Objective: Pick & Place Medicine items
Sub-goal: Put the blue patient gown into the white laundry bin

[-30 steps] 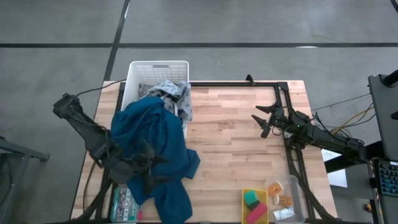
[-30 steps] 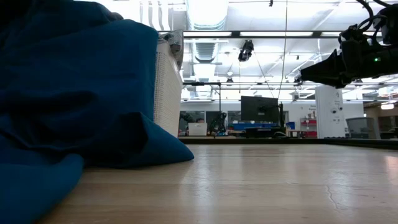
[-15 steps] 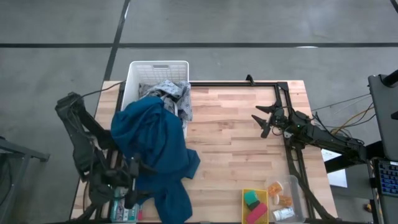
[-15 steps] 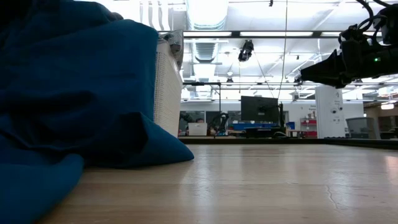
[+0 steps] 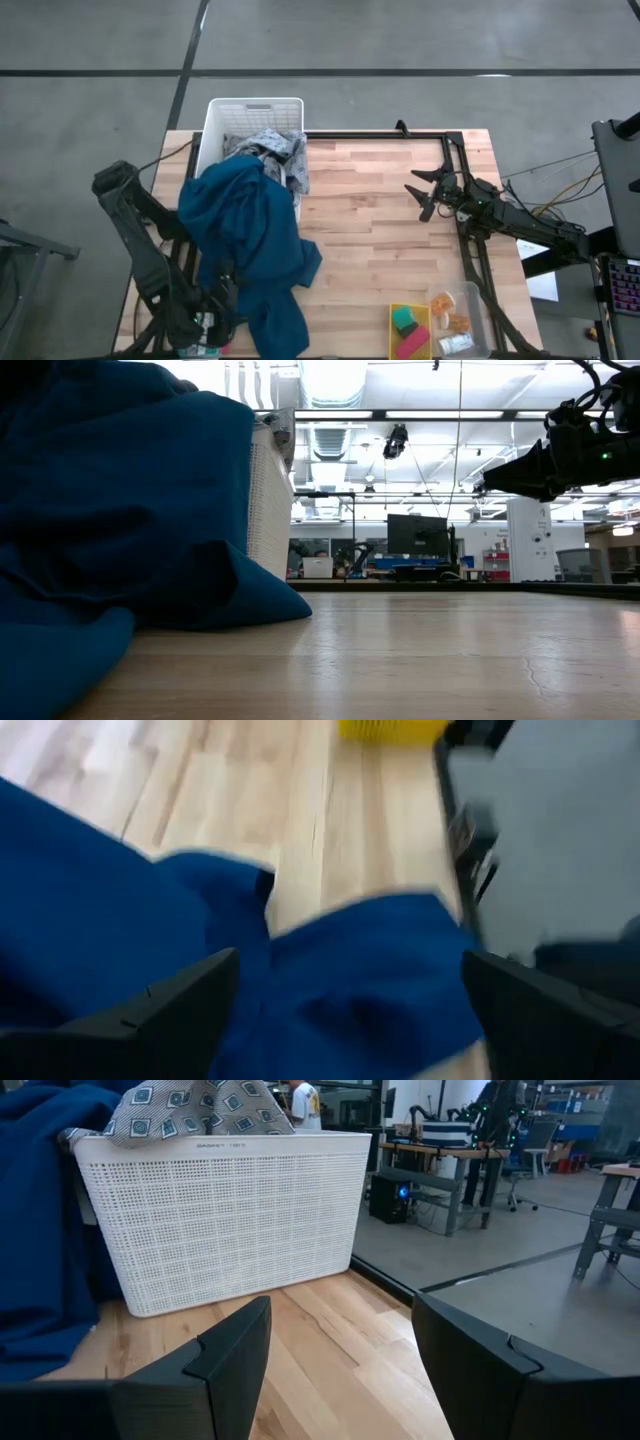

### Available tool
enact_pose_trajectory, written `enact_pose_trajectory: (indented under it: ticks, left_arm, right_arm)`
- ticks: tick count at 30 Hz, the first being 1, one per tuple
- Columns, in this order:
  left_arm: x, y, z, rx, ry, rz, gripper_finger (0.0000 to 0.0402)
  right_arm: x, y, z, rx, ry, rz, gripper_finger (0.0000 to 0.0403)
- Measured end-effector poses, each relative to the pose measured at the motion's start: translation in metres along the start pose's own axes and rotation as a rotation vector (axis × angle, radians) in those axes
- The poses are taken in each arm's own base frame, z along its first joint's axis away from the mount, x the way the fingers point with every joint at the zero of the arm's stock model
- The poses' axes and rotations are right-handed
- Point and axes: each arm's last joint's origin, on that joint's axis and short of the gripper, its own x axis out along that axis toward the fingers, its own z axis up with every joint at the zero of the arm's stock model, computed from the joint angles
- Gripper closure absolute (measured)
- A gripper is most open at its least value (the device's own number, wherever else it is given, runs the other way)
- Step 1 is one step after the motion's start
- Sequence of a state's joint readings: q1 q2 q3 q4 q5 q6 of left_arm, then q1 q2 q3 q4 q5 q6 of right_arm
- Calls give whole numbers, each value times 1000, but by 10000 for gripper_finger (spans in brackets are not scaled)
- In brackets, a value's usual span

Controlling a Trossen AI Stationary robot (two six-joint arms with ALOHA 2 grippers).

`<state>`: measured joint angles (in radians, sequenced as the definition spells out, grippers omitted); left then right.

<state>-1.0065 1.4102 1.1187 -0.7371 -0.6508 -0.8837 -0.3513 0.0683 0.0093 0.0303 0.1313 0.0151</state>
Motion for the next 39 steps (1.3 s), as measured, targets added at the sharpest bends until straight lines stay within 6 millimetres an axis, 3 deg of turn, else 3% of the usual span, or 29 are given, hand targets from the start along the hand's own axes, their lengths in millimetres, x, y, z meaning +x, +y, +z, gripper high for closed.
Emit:
enact_pose_trajectory:
  ticks: [10, 31, 39]
  left_arm:
    - [16, -13, -15, 102, 259, -1, 7]
    - [54, -19, -58, 250, 390, 155, 8]
    - [56, -24, -71, 221, 407, 167, 18]
  right_arm:
    - [0, 0, 0, 0, 0, 0, 165]
    - [0, 0, 0, 0, 0, 0, 165]
    - [0, 0, 0, 0, 0, 0, 165]
